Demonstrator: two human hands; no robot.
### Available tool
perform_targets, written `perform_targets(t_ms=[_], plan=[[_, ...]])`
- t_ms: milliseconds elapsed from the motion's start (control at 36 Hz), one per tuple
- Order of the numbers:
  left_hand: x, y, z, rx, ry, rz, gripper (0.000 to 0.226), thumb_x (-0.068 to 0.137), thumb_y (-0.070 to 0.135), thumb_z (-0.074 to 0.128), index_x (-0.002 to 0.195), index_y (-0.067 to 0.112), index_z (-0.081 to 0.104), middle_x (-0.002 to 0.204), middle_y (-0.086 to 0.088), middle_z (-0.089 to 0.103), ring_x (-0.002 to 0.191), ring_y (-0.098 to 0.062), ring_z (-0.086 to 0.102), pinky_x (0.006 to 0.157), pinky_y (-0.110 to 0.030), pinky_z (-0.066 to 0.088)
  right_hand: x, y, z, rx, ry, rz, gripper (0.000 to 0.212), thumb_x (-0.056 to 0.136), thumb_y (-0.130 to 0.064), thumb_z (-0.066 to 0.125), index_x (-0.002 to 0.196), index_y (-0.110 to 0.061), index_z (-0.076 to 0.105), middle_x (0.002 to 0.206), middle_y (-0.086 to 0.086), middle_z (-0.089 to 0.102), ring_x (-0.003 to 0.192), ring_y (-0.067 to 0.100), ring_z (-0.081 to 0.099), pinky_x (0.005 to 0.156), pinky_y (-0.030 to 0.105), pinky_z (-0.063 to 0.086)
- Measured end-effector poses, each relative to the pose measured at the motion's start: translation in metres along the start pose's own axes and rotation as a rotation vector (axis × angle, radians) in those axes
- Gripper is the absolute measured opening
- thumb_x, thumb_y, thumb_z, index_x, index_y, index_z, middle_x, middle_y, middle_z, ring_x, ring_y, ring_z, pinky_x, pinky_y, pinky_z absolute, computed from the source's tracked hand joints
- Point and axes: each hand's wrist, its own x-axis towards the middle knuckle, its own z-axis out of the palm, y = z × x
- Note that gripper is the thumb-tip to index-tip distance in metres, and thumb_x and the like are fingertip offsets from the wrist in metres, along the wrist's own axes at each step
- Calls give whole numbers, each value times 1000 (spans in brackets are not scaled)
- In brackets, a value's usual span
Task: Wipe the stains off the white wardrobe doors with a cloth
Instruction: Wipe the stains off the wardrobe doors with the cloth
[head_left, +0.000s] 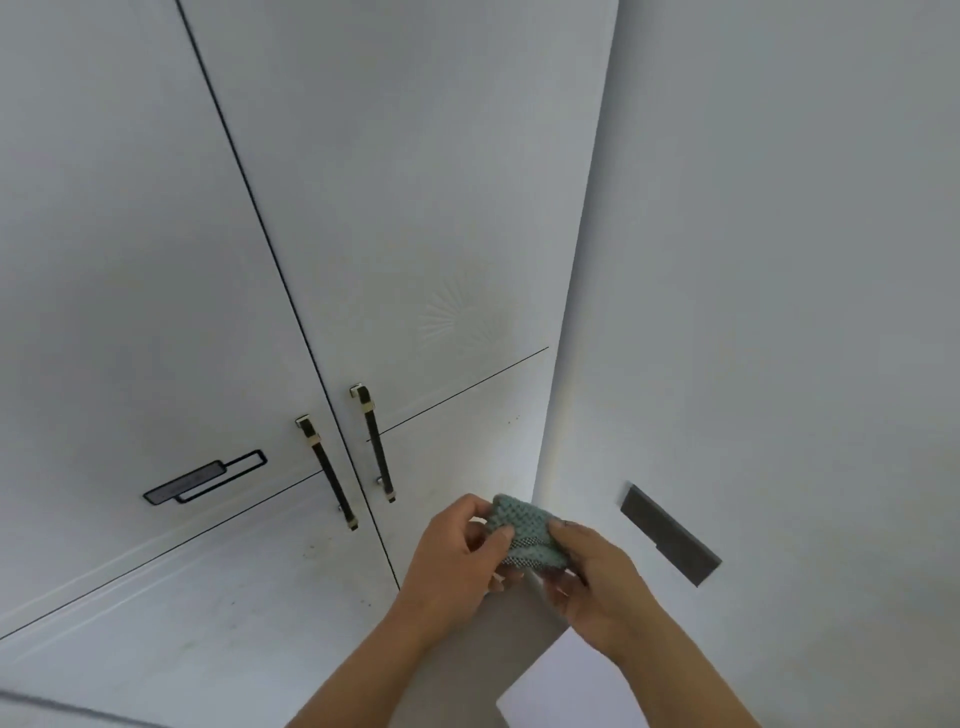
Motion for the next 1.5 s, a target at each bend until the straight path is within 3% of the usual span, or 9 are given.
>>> perform_targets(t_ms=[139, 306, 500, 667, 778, 1028, 1167, 1306, 1500], plan=[[-1, -24, -7, 371, 130, 203, 11, 99, 36, 64, 107, 30, 63, 89, 12, 74, 77, -7, 68, 75, -33, 58, -6, 22, 22, -458, 239, -139, 26, 97, -41, 66, 108, -18, 58, 113, 7, 64, 98, 18, 61, 87, 38, 54], [-2, -48, -12, 855, 126, 551, 20, 87, 39, 54, 94, 33, 71, 85, 18, 67, 73, -6, 60, 57, -19, 47, -9, 31, 34, -67, -87, 116, 51, 91, -59, 60, 105, -14, 80, 110, 14, 75, 106, 34, 70, 95, 54, 55], [7, -78, -1, 909, 87, 722, 27, 82, 34, 54, 89, 25, 79, 108, 9, 75, 93, -10, 69, 72, -24, 56, 27, 38, 21, 196, -197, 218, 50, 96, -27, 61, 131, 10, 60, 120, 27, 64, 102, 34, 65, 83, 40, 54], [29, -92, 11, 880, -18, 537, 29, 83, 43, 56, 98, 29, 76, 115, 15, 71, 92, -4, 69, 73, -21, 57, 75, 35, 8, 203, -175, 235, 59, 84, -15, 74, 137, 4, 56, 118, 24, 63, 100, 36, 65, 75, 44, 59], [38, -84, 14, 377, -45, 191, 54, 88, 50, 72, 134, 33, 51, 143, 25, 49, 122, -2, 59, 96, -21, 52, 89, 25, 9, 73, -268, 107, 42, 89, -20, 69, 124, 4, 65, 115, 25, 69, 99, 36, 71, 75, 41, 58], [72, -43, 34, 26, 234, -69, 22, 89, 12, 76, 89, 29, 62, 82, 4, 69, 67, -12, 61, 61, -35, 52, 115, -11, -10, -538, -175, -492, 52, 84, -52, 77, 65, -6, 62, 150, -30, 41, 135, -3, 42, 105, 32, 40], [89, -31, 41, 144, 388, -95, 26, 90, 9, 72, 89, 34, 68, 82, 12, 70, 75, -3, 65, 65, -19, 52, 130, -34, -21, -710, -274, -599, 19, 85, -24, 77, 68, -21, 70, 89, -6, 65, 81, 8, 64, 77, 25, 49], [105, -20, 52, 124, 560, -153, 18, 88, 20, 78, 83, 37, 78, 87, 13, 73, 86, 0, 67, 74, -16, 53, 148, -26, -24, -1205, -131, -1232, 29, 83, -31, 73, 110, -23, 70, 125, -6, 53, 115, 11, 47, 99, 26, 42], [114, -9, 55, -54, 404, -170, 8, 93, 17, 75, 95, 22, 81, 83, 8, 78, 80, -7, 74, 71, -21, 57, 161, -3, -21, -1144, -155, -1082, 63, 81, -56, 67, 131, -18, 63, 131, -2, 50, 119, 17, 51, 97, 27, 49]])
